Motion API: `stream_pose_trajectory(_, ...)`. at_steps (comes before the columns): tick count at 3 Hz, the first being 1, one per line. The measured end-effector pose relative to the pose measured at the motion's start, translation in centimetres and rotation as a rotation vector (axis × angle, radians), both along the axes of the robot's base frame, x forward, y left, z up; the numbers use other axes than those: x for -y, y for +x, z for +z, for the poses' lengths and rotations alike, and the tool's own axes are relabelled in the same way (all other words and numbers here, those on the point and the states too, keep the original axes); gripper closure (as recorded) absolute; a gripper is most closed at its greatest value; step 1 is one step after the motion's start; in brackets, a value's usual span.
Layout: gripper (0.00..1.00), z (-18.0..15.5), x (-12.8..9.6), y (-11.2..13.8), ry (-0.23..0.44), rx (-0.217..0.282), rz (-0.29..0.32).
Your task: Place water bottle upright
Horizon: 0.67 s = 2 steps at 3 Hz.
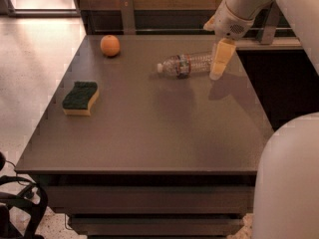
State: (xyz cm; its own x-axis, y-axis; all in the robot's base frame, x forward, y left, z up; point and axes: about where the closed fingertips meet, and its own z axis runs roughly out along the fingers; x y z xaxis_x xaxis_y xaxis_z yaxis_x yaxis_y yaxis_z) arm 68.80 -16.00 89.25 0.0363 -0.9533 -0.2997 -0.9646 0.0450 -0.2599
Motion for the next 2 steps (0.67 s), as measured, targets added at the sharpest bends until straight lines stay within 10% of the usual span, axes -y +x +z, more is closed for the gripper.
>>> stream_pose_trajectory(2, 0.0, -0.23, -0.03, 0.31, -0.02, -0.013, -0.011)
